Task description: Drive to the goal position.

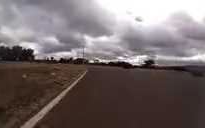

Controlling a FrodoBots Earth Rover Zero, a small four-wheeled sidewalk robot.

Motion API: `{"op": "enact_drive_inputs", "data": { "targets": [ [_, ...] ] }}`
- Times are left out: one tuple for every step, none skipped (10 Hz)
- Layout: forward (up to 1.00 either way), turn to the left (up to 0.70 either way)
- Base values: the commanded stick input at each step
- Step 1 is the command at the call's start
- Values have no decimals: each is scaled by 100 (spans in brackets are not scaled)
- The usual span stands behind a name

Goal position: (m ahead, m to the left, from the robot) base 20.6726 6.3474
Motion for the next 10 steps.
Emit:
{"op": "enact_drive_inputs", "data": {
  "targets": [
    [85,22],
    [85,6],
    [85,4],
    [85,4],
    [85,4],
    [85,4],
    [85,4],
    [85,-30],
    [85,-30],
    [85,-30]
  ]
}}
